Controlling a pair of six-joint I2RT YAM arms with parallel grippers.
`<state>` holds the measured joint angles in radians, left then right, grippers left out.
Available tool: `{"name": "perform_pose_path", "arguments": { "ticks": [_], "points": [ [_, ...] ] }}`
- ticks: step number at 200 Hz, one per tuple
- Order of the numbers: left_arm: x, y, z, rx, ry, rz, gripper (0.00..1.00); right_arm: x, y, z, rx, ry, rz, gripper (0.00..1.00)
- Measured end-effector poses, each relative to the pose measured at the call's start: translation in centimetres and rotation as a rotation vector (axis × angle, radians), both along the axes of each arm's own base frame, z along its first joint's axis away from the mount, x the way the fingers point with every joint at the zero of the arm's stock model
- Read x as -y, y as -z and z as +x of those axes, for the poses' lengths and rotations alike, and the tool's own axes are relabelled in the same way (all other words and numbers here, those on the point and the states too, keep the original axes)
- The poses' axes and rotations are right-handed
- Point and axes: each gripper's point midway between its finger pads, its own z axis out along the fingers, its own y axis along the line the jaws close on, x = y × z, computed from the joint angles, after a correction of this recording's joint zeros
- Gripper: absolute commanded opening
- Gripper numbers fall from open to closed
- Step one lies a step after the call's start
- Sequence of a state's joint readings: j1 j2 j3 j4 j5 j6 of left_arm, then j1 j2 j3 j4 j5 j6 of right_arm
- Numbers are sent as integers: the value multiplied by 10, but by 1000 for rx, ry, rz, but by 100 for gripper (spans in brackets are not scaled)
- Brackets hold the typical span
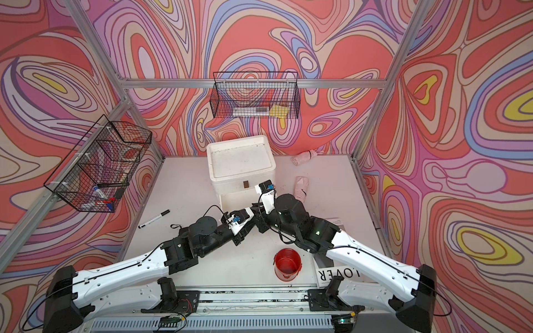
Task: Place the umbrella in the drawer by color
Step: Pick up the umbrella from the center of the board, then place the umbrella in the drawer.
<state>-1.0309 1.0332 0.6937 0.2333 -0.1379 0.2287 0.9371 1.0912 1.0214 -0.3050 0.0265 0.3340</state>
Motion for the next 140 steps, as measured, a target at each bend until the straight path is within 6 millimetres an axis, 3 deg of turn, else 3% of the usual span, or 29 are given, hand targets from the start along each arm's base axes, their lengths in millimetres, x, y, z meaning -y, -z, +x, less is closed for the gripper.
{"name": "perform_pose_path", "arguments": {
  "ticks": [17, 35, 80, 109, 126, 140],
  "points": [
    [0, -2, 0, 8, -6, -3, 0, 0, -3, 0, -1, 3, 15, 0],
    [0, -7, 2, 20, -16, -20, 36, 1, -9, 1, 11, 11, 43, 0],
    [-8, -29, 5, 61, -70, -127, 74, 7, -37, 0, 103, 41, 132, 0],
    [-35, -48, 5, 85, -157, -211, 91, 17, -66, 1, 208, 78, 180, 0],
    [-63, -54, 11, 100, -263, -254, 99, 27, -82, 7, 278, 127, 183, 0],
    [-87, -55, 14, 110, -356, -286, 99, 31, -91, 13, 324, 159, 168, 0]
  ]
}}
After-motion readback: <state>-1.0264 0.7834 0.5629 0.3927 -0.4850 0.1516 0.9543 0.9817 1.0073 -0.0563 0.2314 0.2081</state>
